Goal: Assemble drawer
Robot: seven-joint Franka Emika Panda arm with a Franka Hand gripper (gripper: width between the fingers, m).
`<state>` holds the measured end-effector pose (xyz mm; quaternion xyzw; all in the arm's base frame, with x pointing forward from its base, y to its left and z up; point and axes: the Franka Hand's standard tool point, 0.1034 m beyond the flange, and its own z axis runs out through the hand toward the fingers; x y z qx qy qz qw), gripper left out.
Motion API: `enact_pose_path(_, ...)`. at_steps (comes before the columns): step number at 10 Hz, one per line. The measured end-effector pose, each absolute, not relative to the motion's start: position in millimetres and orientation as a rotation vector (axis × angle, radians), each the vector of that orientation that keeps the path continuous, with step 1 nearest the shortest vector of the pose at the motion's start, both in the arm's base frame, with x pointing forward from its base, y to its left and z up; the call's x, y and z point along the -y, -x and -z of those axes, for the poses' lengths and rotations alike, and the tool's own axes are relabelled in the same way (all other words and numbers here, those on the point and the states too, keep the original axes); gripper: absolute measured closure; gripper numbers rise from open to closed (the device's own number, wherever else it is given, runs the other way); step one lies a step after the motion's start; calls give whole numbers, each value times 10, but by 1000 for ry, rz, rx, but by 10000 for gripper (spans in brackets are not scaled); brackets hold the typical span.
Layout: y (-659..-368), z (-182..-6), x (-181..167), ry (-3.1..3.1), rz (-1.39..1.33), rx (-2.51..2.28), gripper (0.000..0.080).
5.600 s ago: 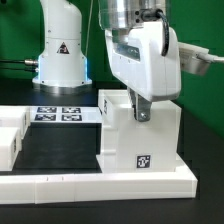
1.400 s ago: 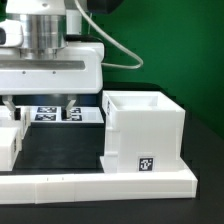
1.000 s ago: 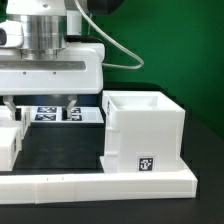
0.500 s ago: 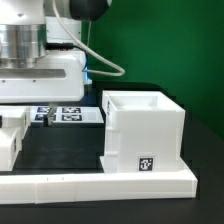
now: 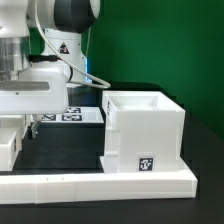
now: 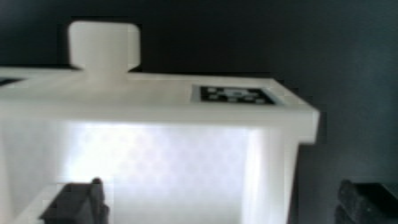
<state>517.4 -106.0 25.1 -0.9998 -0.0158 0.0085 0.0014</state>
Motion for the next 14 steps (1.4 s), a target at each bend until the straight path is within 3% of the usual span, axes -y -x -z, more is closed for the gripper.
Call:
enact_pose_path(3, -5038, -90, 920, 3132, -54, 7, 150)
enact_pose_path(7, -5037, -67, 871, 3137, -49, -3, 150)
enact_pose_path(9, -5038, -67, 869, 3137, -49, -2, 433)
enact_pose_path(10, -5038, -67, 869, 3137, -49, -2, 433)
enact_pose_path(12, -5039, -67, 869, 3137, -48, -2, 718)
enact_pose_path(14, -5038, -67, 869, 3137, -49, -2, 728)
